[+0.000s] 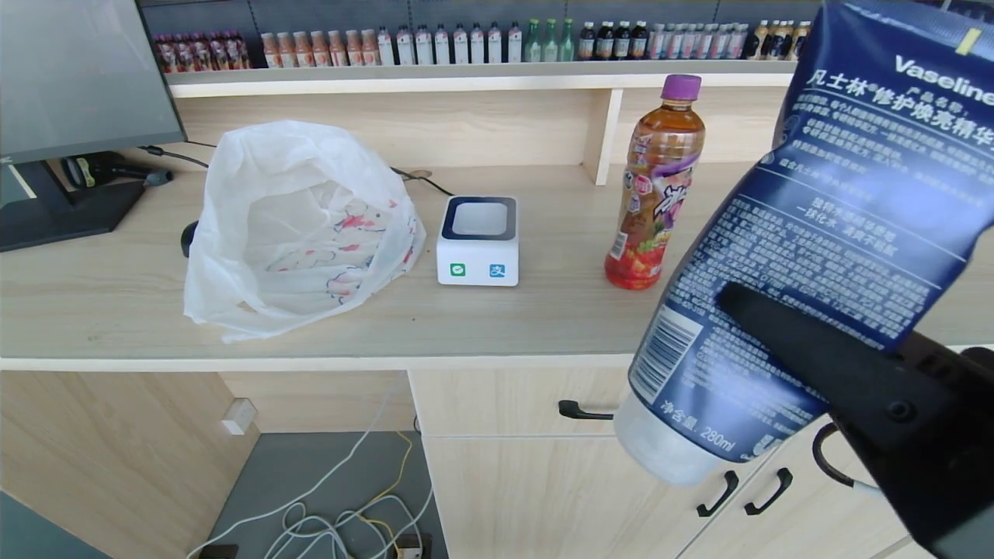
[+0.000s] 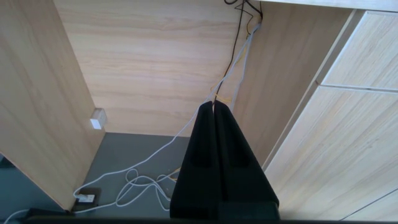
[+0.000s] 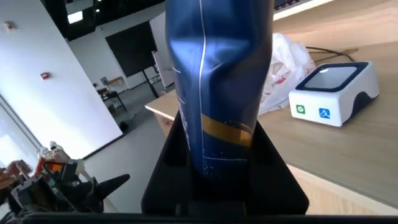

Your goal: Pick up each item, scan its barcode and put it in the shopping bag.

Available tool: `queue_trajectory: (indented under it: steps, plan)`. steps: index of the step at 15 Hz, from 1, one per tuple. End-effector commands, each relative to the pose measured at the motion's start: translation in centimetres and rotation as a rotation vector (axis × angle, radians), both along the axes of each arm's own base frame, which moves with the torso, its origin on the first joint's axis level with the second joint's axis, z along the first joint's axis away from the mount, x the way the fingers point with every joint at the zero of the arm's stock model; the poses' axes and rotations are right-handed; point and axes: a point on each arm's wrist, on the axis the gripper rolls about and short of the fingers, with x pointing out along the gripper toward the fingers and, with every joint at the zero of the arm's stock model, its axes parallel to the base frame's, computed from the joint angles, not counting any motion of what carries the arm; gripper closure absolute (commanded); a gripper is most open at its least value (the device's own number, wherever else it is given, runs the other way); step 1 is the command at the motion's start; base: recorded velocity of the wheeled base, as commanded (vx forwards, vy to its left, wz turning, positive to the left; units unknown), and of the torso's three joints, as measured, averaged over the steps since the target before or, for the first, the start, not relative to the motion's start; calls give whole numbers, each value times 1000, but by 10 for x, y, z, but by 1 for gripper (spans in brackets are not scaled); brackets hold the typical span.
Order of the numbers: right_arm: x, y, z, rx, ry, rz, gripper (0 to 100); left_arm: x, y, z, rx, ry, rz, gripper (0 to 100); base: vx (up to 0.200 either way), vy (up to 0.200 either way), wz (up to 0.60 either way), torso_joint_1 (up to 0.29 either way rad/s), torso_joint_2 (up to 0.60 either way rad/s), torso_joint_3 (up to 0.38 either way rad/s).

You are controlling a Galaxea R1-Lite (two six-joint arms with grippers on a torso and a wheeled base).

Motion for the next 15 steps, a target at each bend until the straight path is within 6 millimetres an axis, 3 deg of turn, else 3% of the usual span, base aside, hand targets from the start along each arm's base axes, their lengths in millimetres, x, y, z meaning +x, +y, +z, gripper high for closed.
queue_trajectory:
  steps: [1, 5, 10, 15]
  plan:
    - [18, 5, -2, -64, -5, -89, 100, 0, 0, 0, 0, 0, 0, 100, 0, 0, 0, 0, 0, 0]
    - [48, -2, -5, -186, -24, -414, 100, 0, 0, 0, 0, 0, 0, 100, 0, 0, 0, 0, 0, 0]
    - [66, 3, 0, -255, -56, -637, 100, 0, 0, 0, 1, 0, 0, 100, 0, 0, 0, 0, 0, 0]
    - [70, 5, -1, -270, -65, -683, 100, 0, 0, 0, 0, 0, 0, 100, 0, 40, 0, 0, 1, 0]
